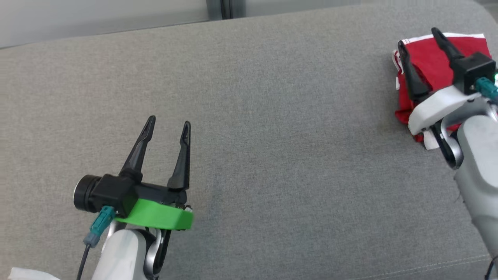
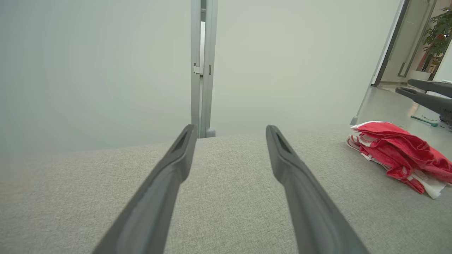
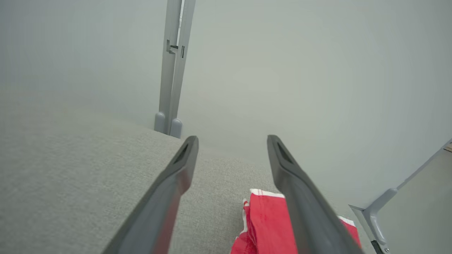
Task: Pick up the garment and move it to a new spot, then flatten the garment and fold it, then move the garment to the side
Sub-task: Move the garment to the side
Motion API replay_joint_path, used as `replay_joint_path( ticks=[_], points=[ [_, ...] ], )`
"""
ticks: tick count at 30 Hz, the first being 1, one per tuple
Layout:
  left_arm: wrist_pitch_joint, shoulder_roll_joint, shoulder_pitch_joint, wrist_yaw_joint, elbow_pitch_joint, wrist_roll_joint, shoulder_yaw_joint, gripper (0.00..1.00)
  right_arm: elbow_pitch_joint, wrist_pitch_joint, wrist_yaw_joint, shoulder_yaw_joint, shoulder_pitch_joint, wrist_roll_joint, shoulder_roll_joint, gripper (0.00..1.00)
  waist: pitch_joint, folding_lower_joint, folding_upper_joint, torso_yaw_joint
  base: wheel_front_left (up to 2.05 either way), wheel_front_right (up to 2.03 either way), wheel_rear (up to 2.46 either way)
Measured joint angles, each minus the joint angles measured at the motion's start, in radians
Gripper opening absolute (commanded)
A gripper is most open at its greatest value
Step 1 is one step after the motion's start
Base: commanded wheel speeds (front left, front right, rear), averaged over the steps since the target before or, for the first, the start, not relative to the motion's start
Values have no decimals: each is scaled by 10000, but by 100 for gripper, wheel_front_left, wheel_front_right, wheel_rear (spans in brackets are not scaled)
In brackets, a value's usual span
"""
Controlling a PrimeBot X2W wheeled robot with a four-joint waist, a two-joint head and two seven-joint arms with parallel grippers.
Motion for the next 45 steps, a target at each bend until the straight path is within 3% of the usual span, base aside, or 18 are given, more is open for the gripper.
replay_joint_path(
  ticks=[8, 13, 18, 26, 45],
  points=[
    [0, -4, 674, 201, -136, -257, 552, 100, -2433, -10, -2, -1241, 2711, 213, 1569, 100, -963, 0, 0, 560, 0, 0, 0],
    [0, -8, 1286, 297, 52, -445, 750, 100, -3133, -10, -2, -1764, 4284, 54, 2809, 100, -1463, -1, 0, 848, 0, 0, 0],
    [0, -10, 1723, 380, 157, -564, 750, 100, -3680, -10, -2, -2090, 5272, -293, 3264, 100, -1858, -1, 0, 995, 0, 0, 0],
    [0, -10, 2050, 449, 251, -571, 732, 100, -4151, -10, -6, -2084, 6263, -497, 3448, 100, -2106, 0, 0, 1032, 0, 0, 0],
    [0, -13, 2080, 245, 155, -838, 771, 100, -4295, -10, -6, -2008, 6353, -167, 3442, 100, -2094, 0, 0, 917, 0, 0, 0]
  ],
)
